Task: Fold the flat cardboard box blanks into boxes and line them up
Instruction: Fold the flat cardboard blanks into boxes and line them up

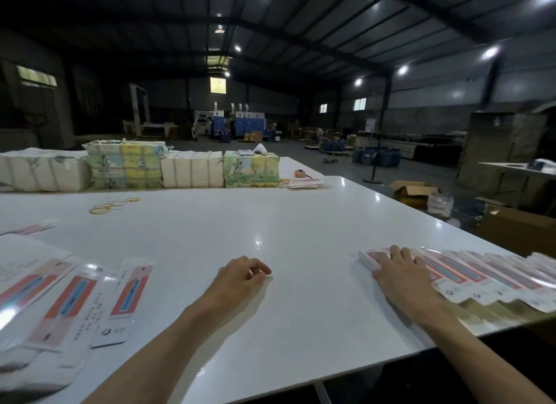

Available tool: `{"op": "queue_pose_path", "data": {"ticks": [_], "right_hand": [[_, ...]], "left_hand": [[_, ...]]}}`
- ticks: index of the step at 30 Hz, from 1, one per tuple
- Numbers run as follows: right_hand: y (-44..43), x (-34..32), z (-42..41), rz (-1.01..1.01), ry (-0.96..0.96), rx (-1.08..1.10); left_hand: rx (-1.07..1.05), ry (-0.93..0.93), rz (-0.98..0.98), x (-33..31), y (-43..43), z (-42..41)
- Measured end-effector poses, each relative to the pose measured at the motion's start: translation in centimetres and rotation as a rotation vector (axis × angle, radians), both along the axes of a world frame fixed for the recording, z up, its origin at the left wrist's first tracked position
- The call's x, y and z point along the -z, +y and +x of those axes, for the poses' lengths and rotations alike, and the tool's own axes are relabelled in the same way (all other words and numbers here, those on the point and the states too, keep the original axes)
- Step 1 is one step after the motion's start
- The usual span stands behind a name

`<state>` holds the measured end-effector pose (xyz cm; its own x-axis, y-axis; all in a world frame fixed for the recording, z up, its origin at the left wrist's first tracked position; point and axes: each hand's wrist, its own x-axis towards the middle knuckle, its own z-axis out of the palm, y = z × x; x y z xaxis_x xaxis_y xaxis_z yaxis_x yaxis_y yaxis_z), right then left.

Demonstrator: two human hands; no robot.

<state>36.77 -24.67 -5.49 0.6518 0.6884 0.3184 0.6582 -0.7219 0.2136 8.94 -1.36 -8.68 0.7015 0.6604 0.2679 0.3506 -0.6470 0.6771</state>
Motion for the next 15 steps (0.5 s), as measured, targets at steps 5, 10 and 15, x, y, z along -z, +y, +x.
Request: {"op": "queue_pose_path", "data": {"ticks": [5,10,15], "right_hand": [[-1.5,-0.3,0.8,-0.061,-0.088,0.065],[3.9,-2.1,-3.5,0.096,-0.187,-0.171],[11.8,-3.1,-10.0,0.260,-0.010,-0.533]], "left_hand": [[0.004,0.010,-0.007,-0.7,-0.6,-0.4],[0.006,-0.065,-0.112,-2.0,-0.6,-0.6],[-0.149,0.081,-0.075,-5.2,1.2,-3.0]]}}
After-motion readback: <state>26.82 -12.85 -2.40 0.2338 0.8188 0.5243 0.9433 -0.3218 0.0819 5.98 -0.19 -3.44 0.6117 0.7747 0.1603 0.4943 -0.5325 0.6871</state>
